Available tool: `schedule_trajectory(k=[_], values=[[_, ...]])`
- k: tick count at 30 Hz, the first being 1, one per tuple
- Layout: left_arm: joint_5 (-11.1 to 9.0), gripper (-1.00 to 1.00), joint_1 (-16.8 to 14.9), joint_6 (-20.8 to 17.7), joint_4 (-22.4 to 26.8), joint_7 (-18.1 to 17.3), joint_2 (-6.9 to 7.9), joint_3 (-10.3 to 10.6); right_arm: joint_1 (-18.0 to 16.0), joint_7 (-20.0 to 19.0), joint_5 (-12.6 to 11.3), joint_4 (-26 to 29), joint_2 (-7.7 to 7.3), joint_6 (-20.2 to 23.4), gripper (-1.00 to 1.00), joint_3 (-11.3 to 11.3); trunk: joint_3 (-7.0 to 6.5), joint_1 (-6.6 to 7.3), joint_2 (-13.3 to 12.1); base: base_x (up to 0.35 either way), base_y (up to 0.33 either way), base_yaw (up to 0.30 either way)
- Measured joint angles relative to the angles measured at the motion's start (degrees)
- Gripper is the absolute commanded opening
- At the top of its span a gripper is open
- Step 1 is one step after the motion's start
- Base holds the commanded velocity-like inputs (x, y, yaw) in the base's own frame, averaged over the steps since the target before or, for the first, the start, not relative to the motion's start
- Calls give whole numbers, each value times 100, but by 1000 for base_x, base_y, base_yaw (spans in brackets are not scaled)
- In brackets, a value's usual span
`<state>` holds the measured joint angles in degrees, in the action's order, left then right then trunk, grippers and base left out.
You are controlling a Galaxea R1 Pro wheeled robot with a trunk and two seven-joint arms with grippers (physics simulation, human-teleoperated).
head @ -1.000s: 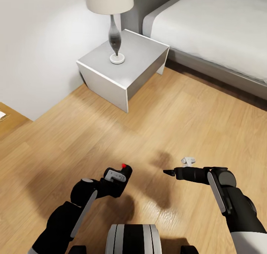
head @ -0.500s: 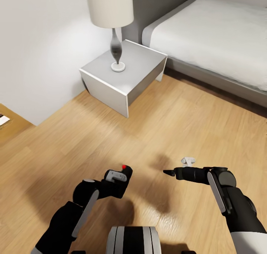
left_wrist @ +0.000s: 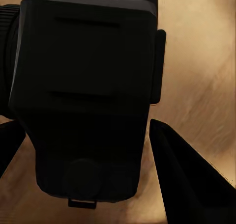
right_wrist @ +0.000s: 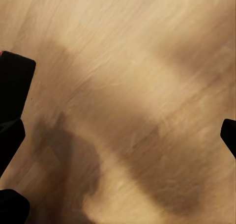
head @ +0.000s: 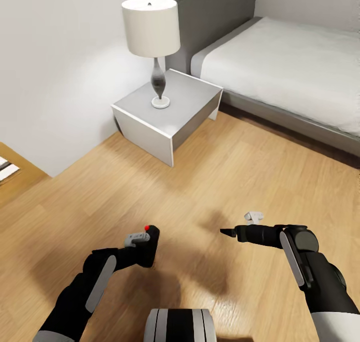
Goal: Attach the digital camera to the camera tripod in the bedroom.
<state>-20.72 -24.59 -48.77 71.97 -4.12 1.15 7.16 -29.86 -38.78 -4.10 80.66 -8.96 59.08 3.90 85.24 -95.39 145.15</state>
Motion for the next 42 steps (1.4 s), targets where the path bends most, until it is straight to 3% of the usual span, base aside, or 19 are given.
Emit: schedule_trajectory(k=[10, 15, 17, 18, 21, 28, 33, 42], values=[[-49, -100, 1, 19, -11, -7, 68, -113, -2, -6, -6, -158, -25, 17, 100, 6, -222, 26, -13, 0, 0, 0], [-46, -100, 0, 15, -12, -10, 74, -412, -11, -2, 2, -468, -77, 9, 100, 11, -333, 39, -20, 0, 0, 0], [-49, -100, 0, 12, -12, -17, 75, -529, -16, -3, 22, -725, -207, 6, 100, 29, -377, 44, -23, 0, 0, 0], [-72, -100, 0, 11, -12, -24, 71, -557, -17, -6, 39, -794, -343, 8, 100, 36, -399, 46, -24, 0, 0, 0], [-196, -100, 0, 11, -19, -43, 63, -577, -18, -13, 36, -805, -541, 34, 100, 43, -466, 54, -28, 0, 0, 0], [-842, -100, 0, 9, -43, -54, 67, -585, -18, -2, 43, -814, -647, 51, 100, 48, -621, 72, -37, 0, 0, 0], [-1006, -100, 2, 5, -48, -46, 76, -588, -18, 2, 47, -846, -657, 51, 100, 45, -732, 85, -44, 0, 0, 0], [-1033, -100, 2, 9, -48, -42, 84, -587, -18, 1, 31, -885, -659, 41, 100, 44, -931, 108, -56, 0, 0, 0]])
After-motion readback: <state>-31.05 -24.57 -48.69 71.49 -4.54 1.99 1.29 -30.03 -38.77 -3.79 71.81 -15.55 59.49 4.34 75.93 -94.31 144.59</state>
